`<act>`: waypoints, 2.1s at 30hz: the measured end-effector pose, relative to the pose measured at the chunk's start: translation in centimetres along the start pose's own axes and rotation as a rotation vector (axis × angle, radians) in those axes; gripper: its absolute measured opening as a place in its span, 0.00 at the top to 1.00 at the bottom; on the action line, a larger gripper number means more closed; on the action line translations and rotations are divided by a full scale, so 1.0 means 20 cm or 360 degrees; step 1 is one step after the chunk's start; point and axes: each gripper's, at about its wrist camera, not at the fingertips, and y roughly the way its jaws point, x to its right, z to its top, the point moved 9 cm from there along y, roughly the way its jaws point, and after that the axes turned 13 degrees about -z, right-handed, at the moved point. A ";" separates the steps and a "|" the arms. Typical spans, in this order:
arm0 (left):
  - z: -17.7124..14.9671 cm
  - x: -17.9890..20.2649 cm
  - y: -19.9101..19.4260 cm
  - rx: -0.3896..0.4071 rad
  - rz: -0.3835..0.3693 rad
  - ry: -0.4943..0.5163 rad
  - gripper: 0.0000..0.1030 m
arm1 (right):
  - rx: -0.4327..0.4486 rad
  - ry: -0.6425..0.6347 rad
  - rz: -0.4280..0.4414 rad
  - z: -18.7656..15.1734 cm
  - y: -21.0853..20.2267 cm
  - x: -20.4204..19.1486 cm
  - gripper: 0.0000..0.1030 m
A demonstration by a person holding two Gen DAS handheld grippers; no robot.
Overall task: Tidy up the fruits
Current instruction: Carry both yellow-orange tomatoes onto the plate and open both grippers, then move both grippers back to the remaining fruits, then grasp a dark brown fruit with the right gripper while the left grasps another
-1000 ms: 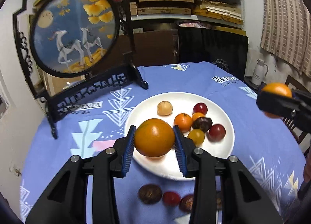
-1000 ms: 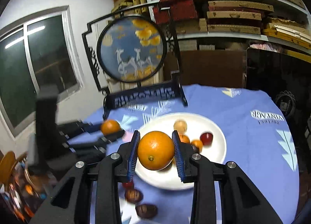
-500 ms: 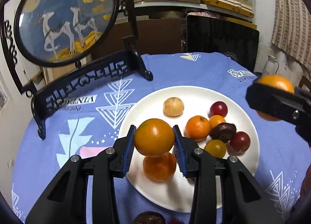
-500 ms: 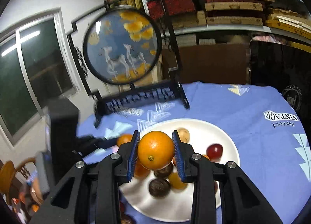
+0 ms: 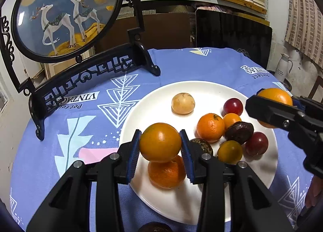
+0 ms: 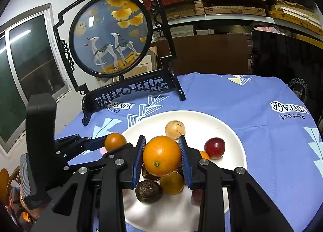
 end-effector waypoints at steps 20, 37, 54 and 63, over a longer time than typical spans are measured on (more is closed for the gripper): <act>0.06 -0.05 -0.12 0.0130 0.0064 -0.0020 0.28 | 0.0099 0.0071 0.0052 0.05 -0.08 0.00 0.30; -0.39 -0.12 -0.59 0.0084 0.0077 -0.0056 0.12 | -0.0381 -0.0519 0.0089 -0.76 -0.32 -0.19 0.18; -0.66 0.33 -0.30 -0.0253 0.0025 -0.0144 0.23 | -0.0220 -0.0192 0.0047 -0.55 -0.36 0.06 0.58; -0.68 0.32 -0.33 -0.0230 0.0005 -0.0238 0.61 | -0.0210 -0.0307 0.0048 -0.59 -0.37 0.02 0.58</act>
